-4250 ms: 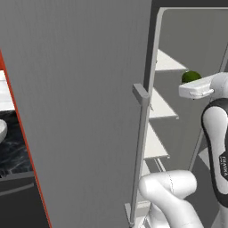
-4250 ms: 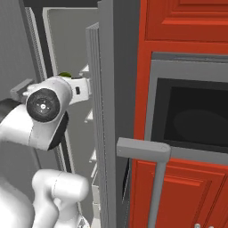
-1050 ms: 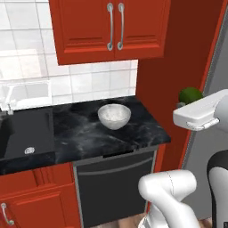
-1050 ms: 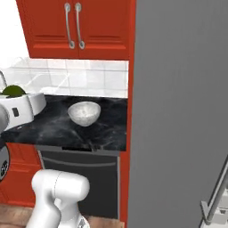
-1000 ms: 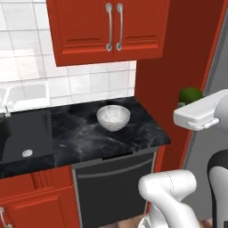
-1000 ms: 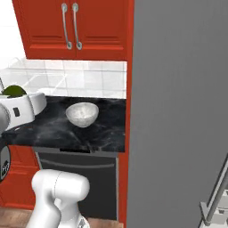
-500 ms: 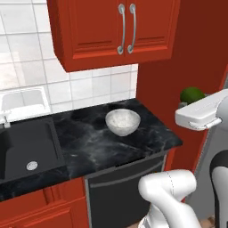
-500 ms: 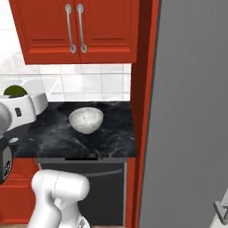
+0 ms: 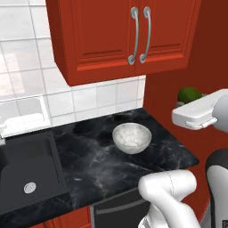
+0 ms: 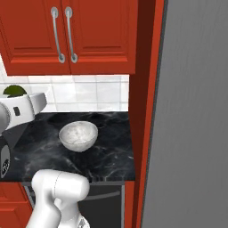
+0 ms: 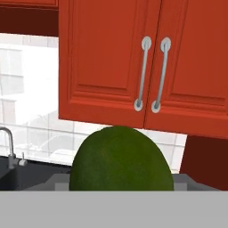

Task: Take the fish, mushroom, and lime from the freezer and place them in the bowl on the counter.

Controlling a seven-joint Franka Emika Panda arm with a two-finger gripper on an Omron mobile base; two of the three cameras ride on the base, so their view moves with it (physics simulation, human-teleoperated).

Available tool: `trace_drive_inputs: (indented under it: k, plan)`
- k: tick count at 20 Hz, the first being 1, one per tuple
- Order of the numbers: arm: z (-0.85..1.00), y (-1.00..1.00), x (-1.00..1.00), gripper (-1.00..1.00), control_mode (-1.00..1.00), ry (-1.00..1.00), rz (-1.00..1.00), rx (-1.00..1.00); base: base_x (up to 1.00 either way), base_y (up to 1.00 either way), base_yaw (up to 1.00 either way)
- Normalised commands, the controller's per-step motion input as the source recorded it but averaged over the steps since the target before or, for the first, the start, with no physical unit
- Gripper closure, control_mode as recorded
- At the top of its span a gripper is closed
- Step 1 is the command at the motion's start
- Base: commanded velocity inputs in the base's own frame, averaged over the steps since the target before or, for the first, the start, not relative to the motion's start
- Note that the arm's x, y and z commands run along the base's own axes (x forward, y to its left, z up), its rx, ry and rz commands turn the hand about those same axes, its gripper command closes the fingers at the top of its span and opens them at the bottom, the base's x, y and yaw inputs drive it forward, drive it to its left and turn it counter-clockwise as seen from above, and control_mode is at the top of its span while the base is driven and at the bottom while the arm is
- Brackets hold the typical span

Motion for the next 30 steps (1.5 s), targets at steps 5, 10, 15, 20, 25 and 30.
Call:
trace_drive_inputs:
  k: [5, 10, 15, 20, 25, 30]
  plan:
    - [0.0, -0.02, 0.0, 1.0, -1.0, 0.0, 0.0, 0.0, 0.24, 0.0, 0.0]
    - [-0.19, -0.01, -0.02, 1.0, -1.0, 0.06, 0.0, 0.0, 0.0, 0.0, 0.0]
    - [-0.48, 0.08, 0.26, 1.0, -1.0, 0.29, -0.02, -0.02, 0.0, 0.0, 0.0]
    - [-0.5, 0.04, 0.43, 1.0, -1.0, 0.38, -0.01, -0.01, 0.0, 0.0, 0.0]
    - [-0.45, 0.0, 0.34, 1.0, -1.0, 0.3, 0.0, 0.0, 0.0, 0.0, 0.0]
    - [-0.43, 0.0, 0.32, 1.0, -1.0, 0.3, 0.0, 0.0, 0.0, 0.0, 0.0]
